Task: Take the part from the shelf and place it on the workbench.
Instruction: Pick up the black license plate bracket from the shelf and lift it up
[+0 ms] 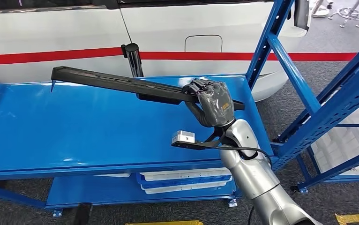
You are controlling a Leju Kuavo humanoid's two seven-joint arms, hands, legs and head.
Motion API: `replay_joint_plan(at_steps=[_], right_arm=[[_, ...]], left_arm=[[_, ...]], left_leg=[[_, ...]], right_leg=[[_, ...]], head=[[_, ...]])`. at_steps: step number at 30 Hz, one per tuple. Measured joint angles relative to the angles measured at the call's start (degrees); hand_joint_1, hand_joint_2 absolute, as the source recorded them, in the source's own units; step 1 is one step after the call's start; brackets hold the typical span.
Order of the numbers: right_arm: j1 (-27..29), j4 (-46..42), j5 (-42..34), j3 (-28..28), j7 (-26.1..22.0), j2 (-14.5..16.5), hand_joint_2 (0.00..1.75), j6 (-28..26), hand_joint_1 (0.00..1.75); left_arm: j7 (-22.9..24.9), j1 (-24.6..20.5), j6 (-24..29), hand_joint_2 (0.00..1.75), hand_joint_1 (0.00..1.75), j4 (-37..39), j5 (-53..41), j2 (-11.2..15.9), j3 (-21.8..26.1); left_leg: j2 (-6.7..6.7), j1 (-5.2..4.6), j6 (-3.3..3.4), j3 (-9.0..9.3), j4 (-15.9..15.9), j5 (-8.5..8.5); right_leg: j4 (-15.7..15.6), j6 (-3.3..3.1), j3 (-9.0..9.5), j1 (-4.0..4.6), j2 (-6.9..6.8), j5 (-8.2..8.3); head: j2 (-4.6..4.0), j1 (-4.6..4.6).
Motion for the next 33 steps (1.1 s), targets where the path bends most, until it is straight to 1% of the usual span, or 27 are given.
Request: replay_joint_plan(at_steps=[2,4,5,6,8,9,10,11,13,14,15,16,18,19,20,21,23,24,25,26,27,28,29,30,31,32,33], right_arm=[[-0.21,0.1,0.08,0.14,0.22,0.38,1.75,0.39,1.75],[-0.42,0.15,0.14,0.21,0.47,0.66,1.75,0.67,1.75],[-0.56,0.15,0.14,0.22,0.59,0.79,1.75,0.79,1.75],[-0.7,0.15,0.14,0.21,0.69,0.93,1.75,0.88,1.75],[-0.85,0.15,0.14,0.21,0.9,1.16,1.75,1.02,1.75],[-0.84,0.16,0.14,0.22,0.94,1.22,1.75,1.1,1.75],[-0.83,0.16,0.15,0.24,0.97,1.24,1.75,1.18,1.75],[-0.81,0.17,0.15,0.26,0.97,1.25,1.75,1.23,1.75],[-0.82,0.17,0.22,0.28,1.04,1.33,1.75,1.28,1.75],[-0.85,0.16,0.33,0.3,1.14,1.41,1.75,1.28,1.75],[-0.86,0.15,0.55,0.31,1.3,1.51,1.75,1.28,1.75],[-0.85,0.13,0.83,0.33,1.48,1.6,1.75,1.28,1.75],[-0.76,0.1,1.27,0.36,1.78,1.68,1.75,1.28,1.75],[-0.73,0.08,1.36,0.36,1.89,1.67,1.75,1.28,1.75],[-0.71,0.07,1.37,0.34,1.96,1.63,1.75,1.28,1.75],[-0.7,0.07,1.38,0.34,2.0,1.61,1.75,1.28,1.75],[-0.62,0.06,1.39,0.33,2.02,1.55,1.75,1.28,1.75],[-0.53,0.06,1.4,0.34,2.03,1.51,1.75,1.28,1.75],[-0.43,0.06,1.42,0.34,2.06,1.45,1.75,1.29,1.75],[-0.37,0.06,1.48,0.33,2.09,1.4,1.75,1.33,1.75],[-0.33,0.06,1.56,0.33,2.12,1.37,1.75,1.38,1.75],[-0.35,0.06,1.66,0.31,2.15,1.36,1.75,1.45,1.75],[-0.38,0.06,1.76,0.29,2.15,1.36,1.75,1.51,1.75],[-0.41,0.02,1.86,0.26,2.15,1.38,1.75,1.54,1.75],[-0.45,-0.01,1.95,0.22,2.15,1.38,1.75,1.57,1.75],[-0.47,-0.04,2.02,0.2,2.15,1.39,1.75,1.59,1.75],[-0.48,-0.07,2.08,0.18,2.15,1.39,1.75,1.61,1.75]], left_arm=[[4.4,0.15,-2.32,1.75,0.0,0.16,-0.9,0.33,-0.59],[5.7,0.15,-2.86,1.75,0.0,0.2,-1.58,0.62,-1.13],[6.05,0.04,-2.99,1.75,0.0,0.21,-1.8,0.74,-1.33],[6.3,-0.12,-3.1,1.75,0.0,0.22,-1.99,0.85,-1.47],[6.62,-0.39,-3.34,1.75,0.0,0.22,-2.17,1.04,-1.58],[6.77,-0.44,-3.53,1.75,0.0,0.22,-2.2,1.15,-1.61],[6.89,-0.46,-3.71,1.75,0.0,0.22,-2.2,1.25,-1.62],[7.0,-0.48,-3.88,1.75,0.0,0.22,-2.22,1.32,-1.63],[7.15,-0.64,-3.99,1.75,0.0,0.22,-2.41,1.48,-1.65],[7.21,-0.77,-3.99,1.75,0.0,0.22,-2.6,1.57,-1.68],[7.28,-0.88,-3.99,1.75,0.0,0.22,-2.83,1.65,-1.74],[7.34,-0.95,-4.01,1.75,0.0,0.22,-3.03,1.72,-1.8],[7.47,-1.04,-4.04,1.75,0.0,0.22,-3.28,1.78,-2.0],[7.51,-1.14,-4.06,1.75,0.0,0.22,-3.35,1.79,-2.11],[7.54,-1.27,-4.08,1.75,0.0,0.22,-3.41,1.81,-2.21],[7.55,-1.38,-4.1,1.75,0.0,0.22,-3.47,1.82,-2.29],[7.56,-1.48,-4.12,1.75,0.0,0.22,-3.5,1.84,-2.41],[7.57,-1.48,-4.13,1.75,0.0,0.22,-3.51,1.85,-2.48],[7.57,-1.48,-4.17,1.75,0.0,0.22,-3.51,1.85,-2.54],[7.57,-1.48,-4.22,1.75,0.0,0.22,-3.52,1.85,-2.59],[7.57,-1.48,-4.27,1.75,0.0,0.22,-3.54,1.85,-2.61],[7.58,-1.48,-4.31,1.75,0.0,0.22,-3.57,1.85,-2.61],[7.58,-1.49,-4.32,1.75,0.0,0.22,-3.61,1.85,-2.61],[7.6,-1.49,-4.31,1.75,0.0,0.22,-3.68,1.85,-2.61],[7.62,-1.5,-4.31,1.75,0.0,0.22,-3.78,1.85,-2.61],[7.64,-1.5,-4.3,1.75,0.0,0.23,-3.88,1.85,-2.61],[7.67,-1.49,-4.3,1.75,0.0,0.24,-3.99,1.87,-2.61]], left_leg=[[-0.08,0.06,-0.76,-0.38,0.32,0.33],[-0.11,0.47,-1.23,-1.02,1.04,-0.33],[-0.13,0.63,-1.43,-1.73,2.65,-1.78],[-0.17,0.73,-1.61,-2.85,5.48,-3.88],[-0.29,0.7,-1.93,-5.74,13.52,-8.27],[-0.31,0.71,-2.02,-6.73,16.54,-9.35],[-0.3,0.72,-2.02,-6.88,17.71,-9.38],[-0.3,0.72,-1.94,-5.91,16.53,-8.3],[-0.36,0.74,-1.65,-1.74,9.3,-4.81],[-0.48,0.64,-1.5,0.23,5.72,-3.59],[-0.6,0.51,-1.39,1.46,3.31,-2.98],[-0.72,0.32,-1.31,1.93,2.25,-2.96],[-0.7,0.11,-1.05,1.98,1.63,-2.87],[-0.58,0.11,-0.73,1.97,1.23,-2.69],[-0.46,0.14,-0.29,1.85,0.83,-2.43],[-0.33,0.13,0.23,1.65,0.46,-2.11],[-0.19,-0.23,1.1,0.83,0.5,-1.49],[-0.14,-0.41,1.36,0.41,0.52,-1.16],[-0.09,-0.57,1.52,-0.03,0.53,-0.8],[-0.09,-0.72,1.56,-0.45,0.55,-0.42],[-0.09,-0.85,1.52,-0.82,0.55,-0.04],[-0.11,-0.96,1.44,-1.13,0.57,0.31],[-0.12,-1.09,1.27,-1.42,0.58,0.66],[-0.11,-1.16,1.03,-1.64,0.57,1.06],[-0.1,-1.19,0.77,-1.81,0.59,1.44],[-0.09,-1.19,0.46,-1.96,0.56,1.87],[-0.13,-1.21,0.16,-2.09,0.54,2.27]], right_leg=[[-0.11,-0.53,-0.32,0.4,0.47,0.33],[-0.33,-1.28,-0.72,0.09,0.51,0.62],[-0.48,-1.78,-0.83,0.02,0.49,0.9],[-0.61,-2.24,-0.95,0.02,0.47,1.15],[-0.64,-2.8,-1.28,0.33,0.41,1.45],[-0.63,-2.9,-1.41,0.46,0.4,1.52],[-0.62,-2.95,-1.5,0.55,0.4,1.55],[-0.6,-2.95,-1.53,0.58,0.43,1.56],[-0.53,-2.93,-1.54,0.6,0.51,1.55],[-0.47,-2.86,-1.67,0.73,0.54,1.59],[-0.43,-2.67,-1.83,0.86,0.56,1.71],[-0.45,-2.43,-1.99,0.97,0.56,1.87],[-0.59,-1.74,-2.2,1.06,0.57,2.15],[-0.31,-1.55,-2.53,1.07,0.51,1.74],[0.82,-1.57,-3.13,1.14,0.46,0.73],[3.2,-1.78,-4.16,1.21,0.39,-0.97],[10.79,-2.35,-6.89,1.16,0.33,-5.04],[14.28,-2.37,-7.95,1.13,0.33,-6.43],[16.07,-2.15,-8.14,1.15,0.33,-6.91],[15.5,-1.78,-7.16,1.2,0.33,-6.35],[12.92,-1.4,-5.19,1.27,0.32,-5.14],[8.77,-1.21,-2.43,1.36,0.31,-3.77],[4.33,-1.35,0.43,1.58,0.28,-2.94],[1.07,-1.68,2.45,1.86,0.24,-2.47],[-1.08,-2.08,3.59,2.12,0.22,-2.33],[-1.83,-2.43,3.86,2.36,0.21,-2.32],[-1.88,-2.75,3.39,2.29,0.19,-1.91]], head=[[0.0,-0.13],[-0.01,-0.37],[-0.01,-0.43],[-0.01,-0.51],[-0.01,-0.63],[-0.01,-0.65],[-0.01,-0.66],[-0.01,-0.68],[-0.01,-0.7],[-0.01,-0.67],[-0.01,-0.66],[-0.01,-0.67],[-0.01,-0.67],[0.0,-0.64],[0.0,-0.52],[0.0,-0.4],[-0.01,-0.2],[-0.01,-0.16],[-0.01,-0.15],[-0.01,-0.11],[-0.01,-0.11],[-0.01,-0.11],[-0.01,-0.12],[-0.01,-0.17],[-0.01,-0.14],[-0.01,-0.15],[-0.01,-0.12]])
